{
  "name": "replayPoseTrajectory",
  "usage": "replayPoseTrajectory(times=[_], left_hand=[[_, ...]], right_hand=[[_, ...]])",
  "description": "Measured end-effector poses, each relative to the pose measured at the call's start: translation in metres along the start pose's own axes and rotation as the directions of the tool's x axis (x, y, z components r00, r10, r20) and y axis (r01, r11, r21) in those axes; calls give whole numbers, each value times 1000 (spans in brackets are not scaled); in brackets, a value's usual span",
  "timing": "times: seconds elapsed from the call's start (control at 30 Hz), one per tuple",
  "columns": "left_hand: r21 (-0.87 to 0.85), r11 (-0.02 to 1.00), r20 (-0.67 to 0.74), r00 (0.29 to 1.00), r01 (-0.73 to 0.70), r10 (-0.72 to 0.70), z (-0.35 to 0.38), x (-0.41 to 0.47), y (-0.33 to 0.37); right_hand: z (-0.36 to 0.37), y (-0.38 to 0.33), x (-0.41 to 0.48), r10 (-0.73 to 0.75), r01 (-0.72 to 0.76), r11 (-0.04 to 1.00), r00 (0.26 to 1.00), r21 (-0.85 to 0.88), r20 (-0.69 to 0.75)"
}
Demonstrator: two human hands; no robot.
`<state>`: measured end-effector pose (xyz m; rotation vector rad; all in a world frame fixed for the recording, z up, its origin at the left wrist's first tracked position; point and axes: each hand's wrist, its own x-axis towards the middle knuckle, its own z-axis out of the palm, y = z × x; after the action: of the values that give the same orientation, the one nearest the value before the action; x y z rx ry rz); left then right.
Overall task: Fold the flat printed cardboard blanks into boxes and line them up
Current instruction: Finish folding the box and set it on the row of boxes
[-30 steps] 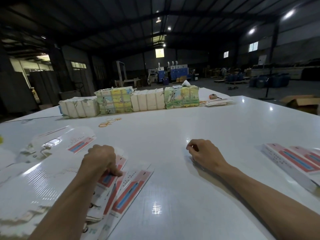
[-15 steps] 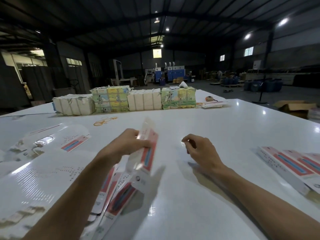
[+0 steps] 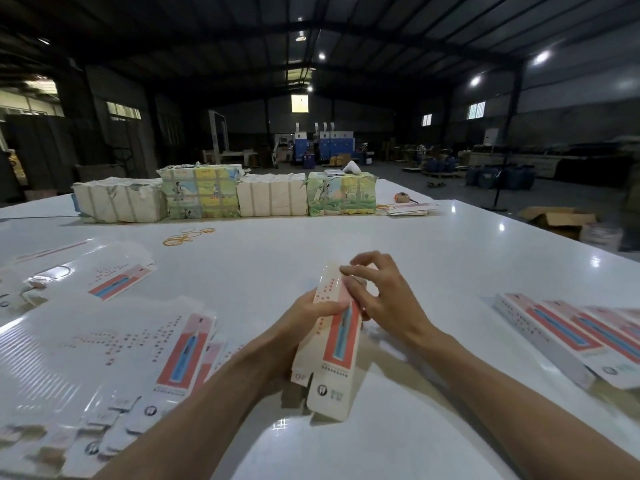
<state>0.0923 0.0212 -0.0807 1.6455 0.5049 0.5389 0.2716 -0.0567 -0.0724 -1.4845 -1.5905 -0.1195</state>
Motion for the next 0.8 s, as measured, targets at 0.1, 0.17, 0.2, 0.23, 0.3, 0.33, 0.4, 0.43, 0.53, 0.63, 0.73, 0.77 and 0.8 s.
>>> replayPoseTrajectory(times=[0.1, 0.17, 0.2, 0.23, 0.3, 0.33, 0.4, 0.43, 0.53, 0.63, 0.73, 0.77, 0.8], left_hand=[[-11, 1000, 13, 1000, -24, 25, 1, 3, 2], [-53, 999, 31, 999, -12, 14, 0, 3, 4], [-110, 994, 67, 998, 5, 2, -1, 2, 4], [-180, 983, 110, 994, 32, -13, -2, 0, 2], [-271, 957, 168, 984, 103, -58, -1, -3, 2], [-291, 947, 190, 978, 134, -80, 1, -5, 4], [-306, 939, 216, 972, 160, -95, 5, -6, 9], [-308, 939, 219, 972, 154, -88, 6, -6, 12], [-309, 939, 234, 969, 153, -81, 5, -6, 18], [-279, 945, 245, 964, 172, -104, 3, -6, 19], [-278, 949, 252, 964, 151, -79, 4, -7, 15], [-266, 954, 247, 967, 135, -68, 5, -7, 13], [-256, 959, 242, 968, 123, -60, 5, -7, 11]], right_hand=[[-2, 0, 4, -8, 8, 1000, 1000, 25, -14], [-2, -1, 5, 27, -27, 998, 1000, 61, 1], [-2, -3, 6, 50, -50, 995, 999, 84, 5], [-2, -4, 8, 77, -77, 990, 997, 115, 2], [-4, -6, 11, 141, -136, 969, 990, 206, -8], [-6, -7, 13, 171, -164, 952, 985, 257, -3], [-10, -7, 15, 221, -218, 904, 975, 368, 34], [-12, -8, 16, 242, -244, 871, 968, 427, 59], [-18, -5, 17, 281, -304, 785, 951, 540, 127], [-23, -4, 18, 282, -327, 744, 944, 583, 169], [-25, -9, 19, 270, -313, 819, 950, 480, 159], [-24, -10, 19, 256, -296, 861, 955, 414, 151], [-23, -11, 18, 239, -279, 889, 959, 364, 150]])
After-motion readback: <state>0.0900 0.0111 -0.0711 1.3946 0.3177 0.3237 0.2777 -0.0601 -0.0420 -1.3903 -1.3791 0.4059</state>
